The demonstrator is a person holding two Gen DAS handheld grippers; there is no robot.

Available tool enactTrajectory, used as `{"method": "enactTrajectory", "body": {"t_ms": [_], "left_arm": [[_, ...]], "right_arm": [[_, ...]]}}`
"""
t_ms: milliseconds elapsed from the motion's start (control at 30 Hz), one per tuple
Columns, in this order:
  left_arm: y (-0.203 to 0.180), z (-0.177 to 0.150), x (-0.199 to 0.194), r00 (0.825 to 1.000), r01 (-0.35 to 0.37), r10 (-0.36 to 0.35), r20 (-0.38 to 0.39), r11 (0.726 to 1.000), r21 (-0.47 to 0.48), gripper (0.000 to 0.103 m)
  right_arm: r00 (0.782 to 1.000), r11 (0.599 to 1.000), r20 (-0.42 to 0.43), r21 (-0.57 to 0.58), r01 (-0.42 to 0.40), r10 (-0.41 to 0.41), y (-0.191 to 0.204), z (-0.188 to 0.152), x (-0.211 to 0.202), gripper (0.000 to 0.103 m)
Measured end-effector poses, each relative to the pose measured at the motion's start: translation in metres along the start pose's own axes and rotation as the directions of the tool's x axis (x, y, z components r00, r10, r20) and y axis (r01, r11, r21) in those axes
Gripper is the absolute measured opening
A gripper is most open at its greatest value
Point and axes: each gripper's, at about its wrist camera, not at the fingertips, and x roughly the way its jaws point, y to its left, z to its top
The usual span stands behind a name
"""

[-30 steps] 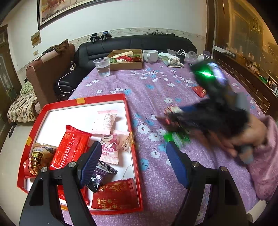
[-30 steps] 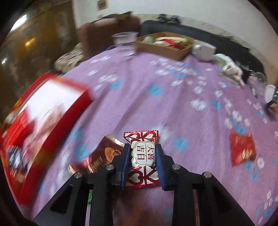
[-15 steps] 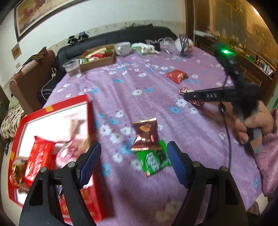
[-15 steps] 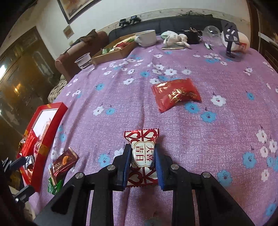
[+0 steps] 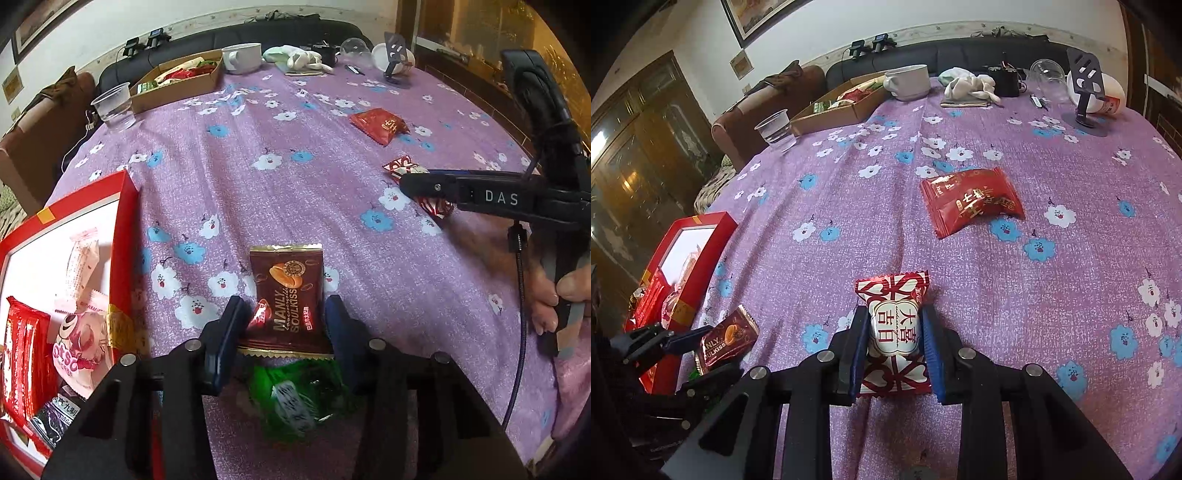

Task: Organize snacks
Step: 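Carry both packets over the tray and open both grippers to drop them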

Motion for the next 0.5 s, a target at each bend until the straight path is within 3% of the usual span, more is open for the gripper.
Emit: {"method": "enactTrajectory", "body": {"t_ms": [267,500], "left_arm": [[0.003,-0.003,-0.011,0.998,0.023,-0.022,0.05,1.0,-0.018,0.039],[0.011,-0.002,-0.038,0.993,0.033,-0.028,0.117,0.999,-0.043,0.039]], "right_arm": [[1.0,1.0,-0.002,-0.009,-0.002,0.002,0.001,-0.001,-0.001,0.028],[0.995,0.995,0.013,0.005,-0.1,0.1,0.005,-0.001,-0.007,0.026]]}}
